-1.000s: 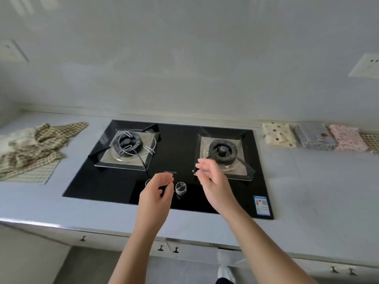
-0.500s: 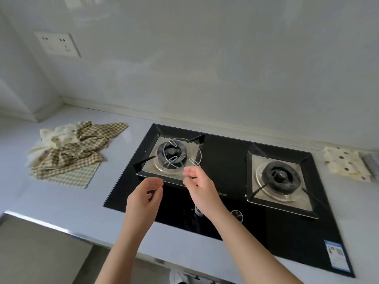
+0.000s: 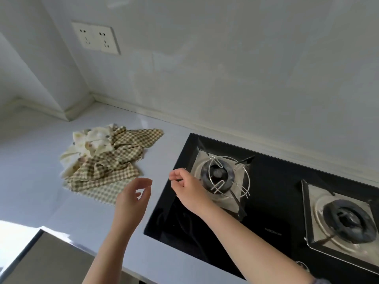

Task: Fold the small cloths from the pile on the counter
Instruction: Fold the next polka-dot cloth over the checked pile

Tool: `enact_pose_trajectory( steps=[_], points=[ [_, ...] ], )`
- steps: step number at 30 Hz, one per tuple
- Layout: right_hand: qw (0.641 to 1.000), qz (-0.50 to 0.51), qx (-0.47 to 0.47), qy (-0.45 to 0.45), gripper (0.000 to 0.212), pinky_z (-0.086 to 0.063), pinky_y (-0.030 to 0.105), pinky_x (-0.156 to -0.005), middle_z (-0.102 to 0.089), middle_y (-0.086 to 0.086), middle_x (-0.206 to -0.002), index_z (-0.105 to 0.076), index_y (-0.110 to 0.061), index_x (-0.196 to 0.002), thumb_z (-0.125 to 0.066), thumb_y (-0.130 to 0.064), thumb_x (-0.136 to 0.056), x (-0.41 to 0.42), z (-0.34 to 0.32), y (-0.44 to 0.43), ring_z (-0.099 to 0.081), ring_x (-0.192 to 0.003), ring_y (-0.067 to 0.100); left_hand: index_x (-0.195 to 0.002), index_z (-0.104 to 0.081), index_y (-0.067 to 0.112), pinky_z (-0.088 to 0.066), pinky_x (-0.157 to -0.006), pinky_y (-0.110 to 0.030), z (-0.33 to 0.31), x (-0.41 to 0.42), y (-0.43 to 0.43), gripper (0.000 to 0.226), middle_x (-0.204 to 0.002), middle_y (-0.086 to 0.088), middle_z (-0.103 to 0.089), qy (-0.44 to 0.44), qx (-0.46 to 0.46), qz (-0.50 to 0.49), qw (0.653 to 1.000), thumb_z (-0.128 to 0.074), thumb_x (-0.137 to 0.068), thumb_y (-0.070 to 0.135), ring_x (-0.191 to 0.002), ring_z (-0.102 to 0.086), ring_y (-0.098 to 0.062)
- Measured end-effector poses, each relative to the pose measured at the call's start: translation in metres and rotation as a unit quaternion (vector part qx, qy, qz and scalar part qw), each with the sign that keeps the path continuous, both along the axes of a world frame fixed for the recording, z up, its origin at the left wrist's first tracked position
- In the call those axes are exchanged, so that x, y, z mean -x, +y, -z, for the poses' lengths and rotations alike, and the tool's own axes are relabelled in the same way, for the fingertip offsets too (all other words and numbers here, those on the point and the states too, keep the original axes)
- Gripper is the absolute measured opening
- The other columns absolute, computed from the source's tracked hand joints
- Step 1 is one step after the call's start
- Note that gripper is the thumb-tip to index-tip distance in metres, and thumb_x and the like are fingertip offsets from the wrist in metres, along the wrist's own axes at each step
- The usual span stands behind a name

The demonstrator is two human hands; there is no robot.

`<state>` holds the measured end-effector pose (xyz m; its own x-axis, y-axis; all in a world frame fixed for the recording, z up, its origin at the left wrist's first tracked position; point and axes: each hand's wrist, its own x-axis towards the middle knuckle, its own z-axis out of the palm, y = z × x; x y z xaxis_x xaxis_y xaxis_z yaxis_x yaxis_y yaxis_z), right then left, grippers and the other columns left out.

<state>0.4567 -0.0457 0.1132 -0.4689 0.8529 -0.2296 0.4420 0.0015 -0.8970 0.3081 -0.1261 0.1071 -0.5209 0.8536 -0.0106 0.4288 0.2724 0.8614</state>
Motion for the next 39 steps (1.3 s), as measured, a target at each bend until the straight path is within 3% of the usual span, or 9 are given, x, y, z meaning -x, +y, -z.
enact_pose_trajectory(
  steps=[5,9,14,18,21,29,33,37,39],
  points=[
    [0.999,0.017,0.005,-0.031,0.021,-0.038,-0.001,-0.071,-0.062,-0.007,-0.116,-0.059,-0.021,-0.115,-0.049,-0.017,-0.097,0.072,0.018,0.016,-0.056,-0.095,0.0,-0.089,-0.068,0.023,-0.049,-0.074,-0.024,0.024,0.101,0.023,0.021,-0.089,0.014,-0.069,0.026,0.008,0.002,1.0,-0.061,-0.088,0.003,-0.085,-0.065,-0.006],
    [0.997,0.058,0.017,-0.052,0.018,-0.04,0.007,-0.074,-0.061,-0.006,-0.113,-0.06,-0.022,-0.113,-0.048,-0.023,-0.1,0.157,0.034,0.027,-0.057,-0.101,0.006,-0.088,-0.069,0.022,-0.041,-0.062,-0.012,0.029,0.198,0.048,0.013,-0.081,0.014,-0.067,0.064,0.039,0.022,0.997,-0.066,-0.086,0.01,-0.077,-0.063,-0.002],
    [0.993,0.052,0.059,-0.085,0.021,-0.047,0.021,-0.089,-0.061,-0.005,-0.114,-0.06,-0.023,-0.117,-0.048,-0.026,-0.1,0.253,0.039,0.029,-0.057,-0.107,0.01,-0.092,-0.061,0.022,-0.045,-0.066,-0.029,0.039,0.293,0.081,0.006,-0.084,0.006,-0.064,0.078,0.124,-0.045,0.988,-0.058,-0.087,0.022,-0.082,-0.062,-0.021],
    [0.991,0.064,0.067,-0.099,0.023,-0.044,0.015,-0.083,-0.061,-0.004,-0.116,-0.059,-0.02,-0.12,-0.048,-0.023,-0.101,0.29,0.033,0.032,-0.057,-0.106,0.009,-0.113,-0.046,0.013,-0.042,-0.069,-0.033,0.045,0.324,0.114,0.051,-0.083,0.003,-0.056,0.072,0.272,-0.056,0.958,-0.054,-0.085,0.056,-0.085,-0.058,-0.026],
    [0.989,0.073,0.069,-0.109,0.019,-0.042,0.01,-0.078,-0.06,-0.007,-0.111,-0.059,-0.022,-0.115,-0.047,-0.023,-0.101,0.304,0.029,0.032,-0.056,-0.103,0.007,-0.123,-0.046,0.008,-0.044,-0.074,-0.035,0.057,0.336,0.131,0.055,-0.101,-0.006,-0.063,0.074,0.346,-0.018,0.935,-0.049,-0.089,0.051,-0.096,-0.061,-0.029],
    [0.982,0.16,0.06,-0.081,0.017,-0.052,0.032,-0.093,-0.064,-0.004,-0.112,-0.062,-0.024,-0.108,-0.048,-0.021,-0.099,0.315,0.014,0.04,-0.062,-0.102,0.01,-0.087,-0.044,0.014,-0.041,-0.059,-0.037,0.008,0.349,0.117,0.014,-0.071,-0.002,-0.049,-0.105,-0.06,-0.029,0.992,-0.042,-0.099,0.02,-0.061,-0.045,-0.017],
    [0.976,0.213,0.01,0.04,0.019,-0.049,0.029,-0.098,-0.062,-0.008,-0.116,-0.058,-0.025,-0.112,-0.053,-0.014,-0.098,0.326,-0.015,0.04,-0.06,-0.112,0.013,-0.085,-0.05,0.023,-0.041,-0.062,-0.033,-0.049,0.354,0.109,0.016,-0.08,-0.005,-0.053,-0.304,-0.118,0.02,0.945,-0.045,-0.098,0.029,-0.071,-0.049,-0.019],
    [0.982,0.14,-0.049,0.117,0.071,-0.035,0.015,-0.102,-0.041,-0.025,-0.14,-0.035,-0.034,-0.144,-0.071,-0.017,-0.086,0.329,-0.046,0.036,-0.035,-0.129,-0.012,-0.093,-0.053,0.016,-0.049,-0.057,-0.031,-0.099,0.352,0.1,0.011,-0.076,-0.006,-0.065,-0.265,-0.109,0.214,0.934,-0.047,-0.101,0.021,-0.064,-0.06,-0.02],
    [0.989,0.087,-0.064,0.096,0.058,-0.045,0.017,-0.092,-0.058,-0.023,-0.125,-0.052,-0.031,-0.13,-0.077,-0.017,-0.08,0.328,-0.057,0.037,-0.051,-0.111,-0.014,-0.094,-0.052,0.015,-0.047,-0.052,-0.028,-0.119,0.343,0.096,0.01,-0.071,-0.004,-0.065,-0.217,-0.118,0.299,0.922,-0.045,-0.102,0.018,-0.059,-0.059,-0.016]
  ],
)
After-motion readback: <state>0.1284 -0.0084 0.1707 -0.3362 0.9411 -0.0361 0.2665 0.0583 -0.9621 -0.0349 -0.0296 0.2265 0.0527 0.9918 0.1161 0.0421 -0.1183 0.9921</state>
